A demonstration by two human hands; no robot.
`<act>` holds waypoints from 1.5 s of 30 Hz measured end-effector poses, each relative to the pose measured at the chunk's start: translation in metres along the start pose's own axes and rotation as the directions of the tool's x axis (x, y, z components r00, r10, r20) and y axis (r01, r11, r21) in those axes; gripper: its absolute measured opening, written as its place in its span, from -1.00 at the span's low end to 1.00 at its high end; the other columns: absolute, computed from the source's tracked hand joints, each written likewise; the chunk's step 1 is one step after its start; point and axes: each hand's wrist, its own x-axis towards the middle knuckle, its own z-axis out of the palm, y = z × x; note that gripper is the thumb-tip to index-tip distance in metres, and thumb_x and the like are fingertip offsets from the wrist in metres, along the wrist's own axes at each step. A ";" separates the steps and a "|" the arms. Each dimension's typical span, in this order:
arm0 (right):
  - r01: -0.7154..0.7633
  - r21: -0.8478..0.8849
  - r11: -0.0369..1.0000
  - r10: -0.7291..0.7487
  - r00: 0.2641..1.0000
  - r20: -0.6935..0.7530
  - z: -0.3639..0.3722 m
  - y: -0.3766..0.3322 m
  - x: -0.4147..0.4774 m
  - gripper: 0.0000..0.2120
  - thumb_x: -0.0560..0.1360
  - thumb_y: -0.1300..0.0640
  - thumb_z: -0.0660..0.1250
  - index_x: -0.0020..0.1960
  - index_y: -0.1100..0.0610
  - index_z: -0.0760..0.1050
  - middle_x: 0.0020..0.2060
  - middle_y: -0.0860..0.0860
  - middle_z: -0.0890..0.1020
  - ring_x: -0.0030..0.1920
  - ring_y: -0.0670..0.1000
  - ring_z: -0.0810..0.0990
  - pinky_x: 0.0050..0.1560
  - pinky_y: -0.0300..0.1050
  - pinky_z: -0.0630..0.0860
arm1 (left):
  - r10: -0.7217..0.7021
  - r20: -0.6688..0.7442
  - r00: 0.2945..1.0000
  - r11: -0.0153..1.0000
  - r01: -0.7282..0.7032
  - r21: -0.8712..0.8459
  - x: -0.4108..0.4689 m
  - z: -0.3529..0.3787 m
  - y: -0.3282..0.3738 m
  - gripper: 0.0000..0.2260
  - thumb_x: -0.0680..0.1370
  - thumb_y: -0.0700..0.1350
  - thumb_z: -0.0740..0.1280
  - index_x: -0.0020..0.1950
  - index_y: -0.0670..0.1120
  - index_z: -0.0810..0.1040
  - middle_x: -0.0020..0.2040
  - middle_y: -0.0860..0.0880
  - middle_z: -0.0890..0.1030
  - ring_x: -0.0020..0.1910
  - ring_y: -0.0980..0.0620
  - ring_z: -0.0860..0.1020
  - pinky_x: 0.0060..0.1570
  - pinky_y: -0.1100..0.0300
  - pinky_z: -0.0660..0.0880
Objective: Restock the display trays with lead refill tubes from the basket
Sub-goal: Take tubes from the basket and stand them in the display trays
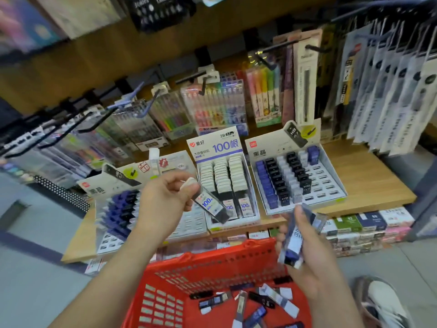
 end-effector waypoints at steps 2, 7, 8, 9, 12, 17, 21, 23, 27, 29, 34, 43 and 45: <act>0.010 -0.001 1.000 -0.010 1.000 -0.027 -0.004 0.006 0.003 -0.57 0.48 -0.07 0.33 0.21 0.21 0.48 -0.42 0.04 0.50 -0.49 -0.04 0.47 -0.53 -0.17 0.47 | 0.042 0.010 0.999 0.989 -0.043 0.140 0.002 0.000 -0.009 -0.89 0.48 -0.21 0.44 -0.17 0.01 0.61 -0.42 0.08 0.60 -0.45 0.12 0.53 -0.31 0.17 0.55; -0.015 -0.009 1.000 0.015 0.999 -0.029 -0.002 0.014 0.013 -0.76 0.50 0.03 0.33 0.06 0.18 0.50 -0.42 0.03 0.48 -0.48 -0.04 0.45 -0.53 -0.18 0.45 | 0.133 0.132 0.982 0.895 -0.176 0.409 0.002 0.009 -0.040 -0.94 0.52 -0.15 0.40 -0.13 -0.01 0.64 -0.34 0.16 0.58 -0.28 0.10 0.54 -0.23 0.23 0.42; -0.025 -0.006 1.000 0.025 0.999 -0.023 -0.002 0.015 0.015 -0.79 0.50 0.04 0.33 0.03 0.17 0.50 -0.41 0.03 0.48 -0.47 -0.04 0.45 -0.53 -0.18 0.46 | 0.136 0.141 0.981 0.885 -0.185 0.428 0.003 0.011 -0.045 -0.95 0.52 -0.15 0.39 -0.09 -0.02 0.64 -0.31 0.15 0.59 -0.26 0.09 0.54 -0.23 0.27 0.39; -0.035 -0.005 0.999 0.034 0.999 -0.021 -0.002 0.016 0.016 -0.81 0.48 0.04 0.35 -0.01 0.15 0.51 -0.40 0.03 0.48 -0.47 -0.04 0.46 -0.52 -0.19 0.47 | 0.141 0.146 0.979 0.878 -0.192 0.439 0.004 0.013 -0.050 -0.95 0.52 -0.15 0.39 -0.07 -0.03 0.65 -0.27 0.13 0.61 -0.25 0.10 0.54 -0.23 0.32 0.37; -0.042 -0.019 0.999 0.042 0.999 -0.011 -0.002 0.019 0.019 -0.85 0.47 0.05 0.35 -0.08 0.14 0.53 -0.39 0.04 0.49 -0.45 -0.04 0.45 -0.49 -0.20 0.48 | 0.153 0.166 0.974 0.877 -0.211 0.432 0.005 0.017 -0.059 -0.94 0.52 -0.16 0.40 -0.05 -0.04 0.65 -0.31 0.18 0.57 -0.32 0.28 0.49 -0.27 0.47 0.31; -0.050 -0.037 0.998 0.050 0.999 0.004 -0.001 0.023 0.020 -0.82 0.47 0.05 0.34 -0.03 0.15 0.53 -0.38 0.03 0.50 -0.46 -0.05 0.46 -0.48 -0.19 0.48 | 0.160 0.253 0.954 0.854 -0.263 0.449 0.009 0.020 -0.063 -0.93 0.53 -0.16 0.38 -0.03 -0.06 0.66 -0.30 0.17 0.58 -0.34 0.31 0.45 -0.28 0.44 0.29; -0.062 -0.045 0.997 0.063 0.998 0.018 0.001 0.025 0.019 -0.75 0.43 0.12 0.36 0.07 0.20 0.58 -0.32 0.07 0.54 -0.38 -0.01 0.51 -0.44 -0.16 0.53 | 0.179 0.296 0.938 0.822 -0.308 0.479 0.017 0.025 -0.063 -0.91 0.53 -0.16 0.38 -0.02 -0.09 0.67 -0.16 0.02 0.68 -0.18 0.07 0.55 -0.17 0.37 0.39; -0.067 -0.056 0.996 0.069 0.997 0.038 0.002 0.028 0.017 -0.77 0.53 0.23 0.29 0.17 0.23 0.57 -0.25 0.11 0.55 -0.29 0.02 0.54 -0.38 -0.15 0.58 | 0.191 0.266 0.945 0.821 -0.303 0.484 0.019 0.031 -0.065 -0.89 0.50 -0.16 0.42 -0.01 -0.11 0.68 -0.13 -0.04 0.67 -0.12 0.00 0.57 -0.05 0.21 0.45; -0.074 -0.073 0.995 0.077 0.996 0.045 0.007 0.032 0.016 -0.74 0.53 0.31 0.30 0.20 0.27 0.57 -0.20 0.15 0.61 -0.27 0.02 0.66 -0.28 -0.12 0.63 | 0.191 0.177 0.966 0.809 -0.257 0.529 0.027 0.037 -0.068 -0.75 0.47 -0.11 0.46 0.13 -0.08 0.64 -0.12 0.04 0.46 -0.15 0.06 0.44 -0.10 0.27 0.34; -0.083 -0.076 0.994 0.087 0.995 0.048 0.011 0.033 0.014 -0.71 0.50 0.29 0.35 0.22 0.27 0.57 -0.23 0.17 0.64 -0.29 0.03 0.68 -0.30 -0.13 0.63 | 0.194 0.164 0.967 0.788 -0.253 0.561 0.031 0.038 -0.069 -0.74 0.44 -0.09 0.48 0.12 -0.05 0.61 -0.11 0.02 0.49 -0.18 0.06 0.43 -0.13 0.22 0.37; -0.097 -0.043 0.994 0.099 0.994 0.052 0.017 0.037 0.012 -0.57 0.36 0.23 0.41 0.21 0.33 0.54 -0.24 0.18 0.64 -0.27 0.07 0.68 -0.29 -0.11 0.64 | 0.223 0.143 0.964 0.801 -0.265 0.536 0.032 0.037 -0.073 -0.80 0.48 -0.19 0.44 0.09 -0.10 0.65 -0.01 -0.05 0.56 -0.23 0.03 0.50 -0.06 0.18 0.48; -0.171 0.049 0.984 0.163 0.977 0.139 0.036 0.047 0.007 -0.63 0.43 0.25 0.38 0.21 0.34 0.55 -0.09 0.23 0.69 -0.14 0.11 0.72 -0.24 -0.08 0.65 | -0.063 0.367 0.928 0.998 0.050 0.044 -0.026 0.041 -0.038 -0.77 0.51 -0.01 0.40 0.17 0.13 0.59 -0.03 0.09 0.58 -0.22 0.11 0.56 -0.05 -0.01 0.59; -0.176 0.054 0.983 0.163 0.967 0.195 0.041 0.048 0.004 -0.66 0.44 0.24 0.34 0.20 0.31 0.57 0.03 0.30 0.67 0.01 0.17 0.71 -0.10 0.00 0.68 | -0.096 0.473 0.876 0.995 0.101 0.014 -0.039 0.042 -0.036 -0.59 0.45 0.11 0.42 0.29 0.21 0.49 0.06 0.10 0.57 -0.19 0.09 0.57 -0.01 0.05 0.59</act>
